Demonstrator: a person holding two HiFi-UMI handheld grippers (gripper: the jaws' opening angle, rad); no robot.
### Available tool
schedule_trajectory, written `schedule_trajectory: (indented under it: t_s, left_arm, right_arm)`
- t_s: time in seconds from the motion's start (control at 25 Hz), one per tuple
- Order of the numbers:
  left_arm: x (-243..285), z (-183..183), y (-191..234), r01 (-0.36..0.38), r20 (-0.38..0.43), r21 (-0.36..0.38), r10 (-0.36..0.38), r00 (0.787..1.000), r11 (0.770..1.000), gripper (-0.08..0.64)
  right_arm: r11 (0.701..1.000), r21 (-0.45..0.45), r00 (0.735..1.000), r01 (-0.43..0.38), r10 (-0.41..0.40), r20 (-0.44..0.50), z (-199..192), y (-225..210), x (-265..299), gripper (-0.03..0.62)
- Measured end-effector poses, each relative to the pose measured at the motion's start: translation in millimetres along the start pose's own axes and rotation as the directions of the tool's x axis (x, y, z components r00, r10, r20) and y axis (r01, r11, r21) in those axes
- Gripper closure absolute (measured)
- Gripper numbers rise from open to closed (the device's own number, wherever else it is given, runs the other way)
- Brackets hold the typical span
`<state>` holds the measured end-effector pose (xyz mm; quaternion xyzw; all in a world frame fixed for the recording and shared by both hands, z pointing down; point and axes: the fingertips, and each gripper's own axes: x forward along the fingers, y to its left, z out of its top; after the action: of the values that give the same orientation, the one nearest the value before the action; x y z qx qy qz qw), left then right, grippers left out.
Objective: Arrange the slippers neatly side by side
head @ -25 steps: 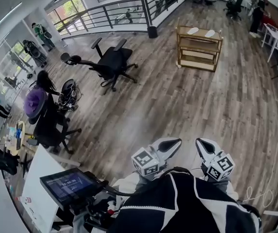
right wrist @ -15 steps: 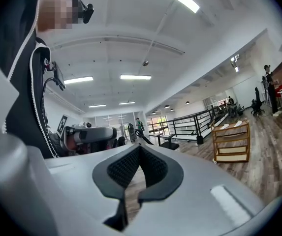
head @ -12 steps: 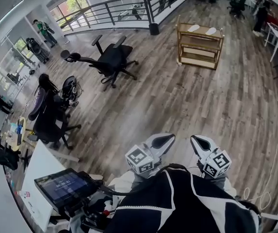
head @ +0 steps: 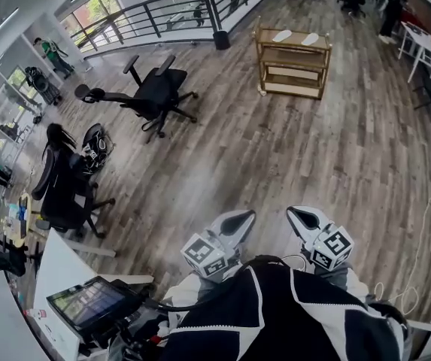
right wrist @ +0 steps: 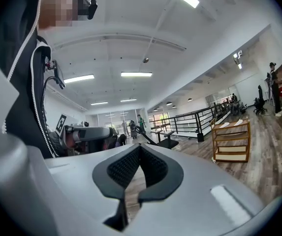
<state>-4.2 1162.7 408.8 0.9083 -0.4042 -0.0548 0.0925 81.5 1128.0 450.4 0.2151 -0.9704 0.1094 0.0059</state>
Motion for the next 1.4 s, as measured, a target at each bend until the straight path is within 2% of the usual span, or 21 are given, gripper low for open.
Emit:
schedule_trajectory:
  t_s: [0.2, 0.44, 0.6, 0.76, 0.92, 1.16, 1.4]
  left_arm:
    - [17, -4, 26, 0.019, -0.006, -0.048, -0.019, 1.000, 0.999, 0.540]
    - [60, -4, 73, 0.121, -0.002, -0.066, -0.122, 0.993, 0.990, 0.540]
    - [98, 10, 116, 0.211, -0.014, -0.059, -0.212, 0.977, 0.976, 0.540]
    - [128, 26, 159, 0.275, -0.026, -0.067, -0.278, 0.960, 0.959, 0.540]
    - [158, 34, 196, 0.333, -0.025, -0.045, -0.335, 0.942, 0.942, 0.540]
    - [196, 39, 242, 0.369, -0.026, -0.040, -0.370, 0.929, 0.929, 0.541]
    - [241, 35, 261, 0.386, -0.056, -0.042, -0.388, 0.920, 0.922, 0.541]
  right_arm:
    - [1.000, -0.004, 0.999, 0.026, -0.026, -0.026, -3, -22, 14, 0.588]
    - [0.995, 0.020, 0.995, 0.093, -0.093, -0.028, 9, -66, 47, 0.588]
    - [0.988, 0.007, 0.988, 0.151, -0.151, -0.024, 33, -108, 81, 0.588]
    - [0.976, 0.043, 0.976, 0.214, -0.216, 0.021, 62, -143, 113, 0.588]
    - [0.964, 0.031, 0.964, 0.263, -0.264, 0.040, 72, -177, 142, 0.588]
    - [0.950, 0.035, 0.948, 0.310, -0.312, 0.067, 81, -222, 170, 0.588]
    - [0.948, 0.058, 0.944, 0.312, -0.316, 0.096, 84, -264, 173, 0.588]
